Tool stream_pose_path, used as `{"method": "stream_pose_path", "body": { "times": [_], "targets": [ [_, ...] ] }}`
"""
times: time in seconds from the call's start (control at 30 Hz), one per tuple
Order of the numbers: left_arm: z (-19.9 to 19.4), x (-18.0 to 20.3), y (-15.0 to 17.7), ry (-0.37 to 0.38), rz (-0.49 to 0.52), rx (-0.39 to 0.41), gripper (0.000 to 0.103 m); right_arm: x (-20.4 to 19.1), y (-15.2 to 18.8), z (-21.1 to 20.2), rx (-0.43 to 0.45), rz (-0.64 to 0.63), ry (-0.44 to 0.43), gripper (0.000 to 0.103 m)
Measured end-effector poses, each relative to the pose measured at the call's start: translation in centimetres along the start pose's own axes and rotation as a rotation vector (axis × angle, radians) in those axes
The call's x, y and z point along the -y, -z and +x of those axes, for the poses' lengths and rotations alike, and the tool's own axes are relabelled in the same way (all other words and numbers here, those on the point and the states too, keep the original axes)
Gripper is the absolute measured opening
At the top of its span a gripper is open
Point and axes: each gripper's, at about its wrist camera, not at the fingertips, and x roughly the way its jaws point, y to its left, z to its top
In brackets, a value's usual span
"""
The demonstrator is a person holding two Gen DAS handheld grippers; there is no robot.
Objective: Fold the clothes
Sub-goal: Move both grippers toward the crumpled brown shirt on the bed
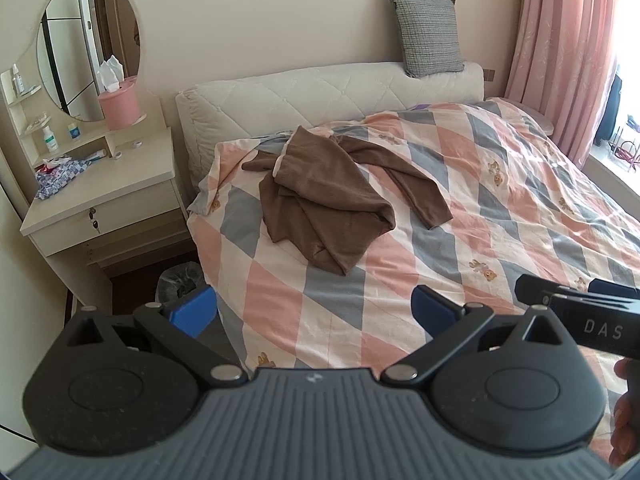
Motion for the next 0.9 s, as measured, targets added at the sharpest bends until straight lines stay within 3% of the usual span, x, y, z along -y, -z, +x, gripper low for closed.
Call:
{"method": "stream_pose_path", "body": {
  "times": [0.53,0.9],
  "targets": [
    [0.7,-2.1,0.5,-0.039,-0.016,-0.036,0.102,-1.9,-0.6,1.5,-0.020,-0.012,-0.048,0.103],
    [4.1,-1.7,-0.5,-0.012,0.001,-0.087,0.102,-1.3,-1.1,4.1,-0.054,0.012,-0.033,0.103]
  ]
}}
